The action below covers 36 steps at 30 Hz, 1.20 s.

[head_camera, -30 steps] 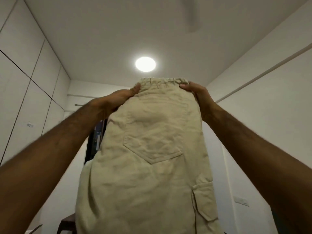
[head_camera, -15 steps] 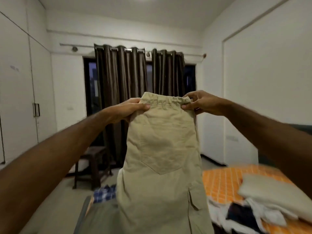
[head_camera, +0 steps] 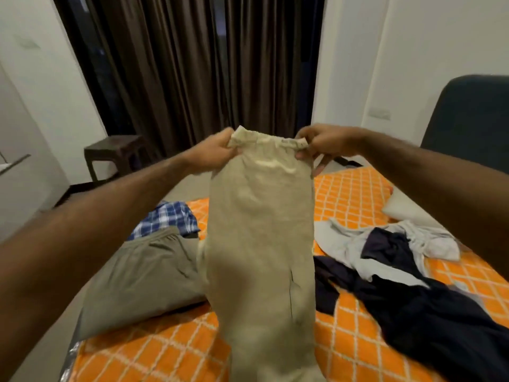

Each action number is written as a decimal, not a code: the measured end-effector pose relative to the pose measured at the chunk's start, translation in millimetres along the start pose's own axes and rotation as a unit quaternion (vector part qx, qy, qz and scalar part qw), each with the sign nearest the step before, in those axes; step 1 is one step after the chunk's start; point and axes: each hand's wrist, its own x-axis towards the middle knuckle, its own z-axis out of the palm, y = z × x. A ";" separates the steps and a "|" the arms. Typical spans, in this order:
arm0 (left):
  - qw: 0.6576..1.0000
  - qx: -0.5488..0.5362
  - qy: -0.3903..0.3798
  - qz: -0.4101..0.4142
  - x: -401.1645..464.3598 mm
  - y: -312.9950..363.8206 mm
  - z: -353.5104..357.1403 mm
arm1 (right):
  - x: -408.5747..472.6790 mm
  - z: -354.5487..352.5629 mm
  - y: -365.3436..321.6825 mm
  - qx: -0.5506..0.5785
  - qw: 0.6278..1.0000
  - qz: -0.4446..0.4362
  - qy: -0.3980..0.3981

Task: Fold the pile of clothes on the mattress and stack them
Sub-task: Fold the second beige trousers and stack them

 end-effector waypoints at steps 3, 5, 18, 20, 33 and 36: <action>0.983 0.004 0.186 0.002 57.8 -21.8 17.9 | 74.5 3.2 23.7 0.068 0.986 -0.008 0.153; 0.971 -0.025 0.233 -0.049 90.8 -52.0 35.0 | 120.3 19.4 54.3 0.072 0.948 0.017 0.310; 0.969 -0.061 0.069 -0.229 -179.3 -226.7 317.1 | -73.6 342.1 271.3 0.104 0.948 0.234 0.188; 0.931 -0.137 0.117 -0.317 -212.9 -206.5 319.3 | -113.4 351.2 261.9 0.241 0.919 0.261 0.173; 0.776 -0.530 -0.045 -0.339 -391.4 -82.0 278.7 | -277.0 338.3 182.6 0.561 0.759 0.326 -0.059; 0.782 -0.491 -0.094 -0.373 -416.8 -70.7 274.5 | -306.8 339.6 167.7 0.518 0.788 0.323 -0.076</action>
